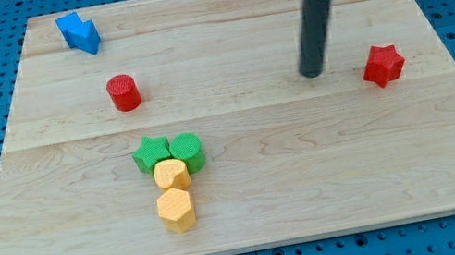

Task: Place the arm to the left of the red circle

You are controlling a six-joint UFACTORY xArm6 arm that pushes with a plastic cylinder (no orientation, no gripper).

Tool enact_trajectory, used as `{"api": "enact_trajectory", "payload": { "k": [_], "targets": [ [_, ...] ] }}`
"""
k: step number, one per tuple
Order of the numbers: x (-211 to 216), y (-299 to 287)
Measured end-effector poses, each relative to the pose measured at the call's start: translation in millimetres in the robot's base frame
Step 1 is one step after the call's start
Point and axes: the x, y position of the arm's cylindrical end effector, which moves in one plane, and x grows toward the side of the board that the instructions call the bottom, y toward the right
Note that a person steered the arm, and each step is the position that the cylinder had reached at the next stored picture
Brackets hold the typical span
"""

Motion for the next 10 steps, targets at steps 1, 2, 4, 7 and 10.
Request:
{"api": "enact_trajectory", "payload": {
  "k": [1, 2, 4, 7, 10],
  "targets": [
    [-4, -55],
    [-16, -101],
    [-91, -171],
    [-93, -294],
    [19, -305]
  ]
}}
